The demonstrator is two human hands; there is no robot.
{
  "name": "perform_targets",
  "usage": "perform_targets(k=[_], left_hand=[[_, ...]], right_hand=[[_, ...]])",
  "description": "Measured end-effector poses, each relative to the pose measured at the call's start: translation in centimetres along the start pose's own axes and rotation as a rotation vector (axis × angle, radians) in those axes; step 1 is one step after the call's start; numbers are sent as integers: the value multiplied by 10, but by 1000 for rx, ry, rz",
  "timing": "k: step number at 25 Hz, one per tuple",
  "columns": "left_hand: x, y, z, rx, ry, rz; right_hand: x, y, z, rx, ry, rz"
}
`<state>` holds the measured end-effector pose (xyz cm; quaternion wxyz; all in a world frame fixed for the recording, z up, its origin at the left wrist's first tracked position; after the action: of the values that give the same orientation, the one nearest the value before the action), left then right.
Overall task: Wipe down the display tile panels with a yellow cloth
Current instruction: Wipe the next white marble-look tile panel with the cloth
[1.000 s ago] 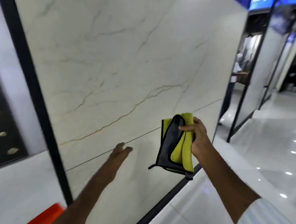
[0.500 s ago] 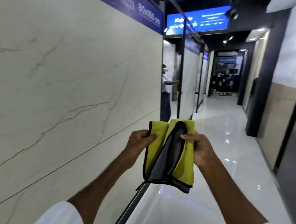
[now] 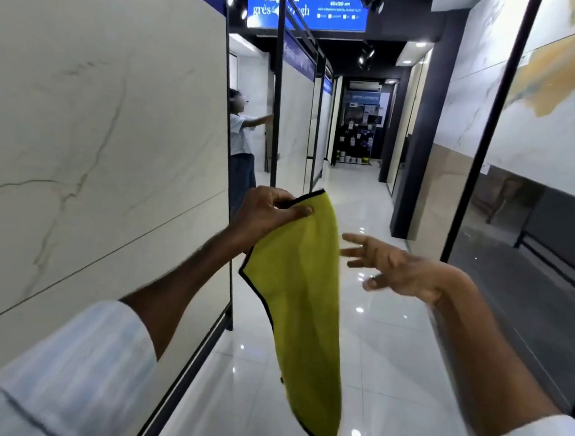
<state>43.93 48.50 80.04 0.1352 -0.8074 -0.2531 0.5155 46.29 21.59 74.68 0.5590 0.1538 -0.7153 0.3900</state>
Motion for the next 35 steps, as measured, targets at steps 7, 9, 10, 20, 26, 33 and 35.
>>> perform_targets(k=[7,9,10,20,26,33,35], left_hand=[[69,59,-134,59,105,-46],[89,64,-183,78,87,-14],[95,67,-208,85,81,18],[188,143,-452,69,53,10],[312,260,-561,337,-123,-51],[392,349,-625,723,-602,249],[397,383,-652,819,-755,346]], right_hand=[[-63,-36,-117,-295,-41,-160],[-86,-55,-146,-306,-26,-220],[-101,-62,-160,-328,1,-191],[-198,-180,-269,-574,153,-382],[-226,-321,-354,-808,78,-549],[-283,-497,-484,-834,198,-587],[-294,-536,-529,-800,206,-571]])
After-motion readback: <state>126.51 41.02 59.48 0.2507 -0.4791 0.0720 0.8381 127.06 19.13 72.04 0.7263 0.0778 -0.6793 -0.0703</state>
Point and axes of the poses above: each hand's wrist, its own z-axis away from the middle knuckle, its own y-axis out of the palm, x = y × z, the point moved 3 cm from there along -z, towards the middle knuckle, and after that the axes turned 9 degrees about -y, right-handed, at the moved point
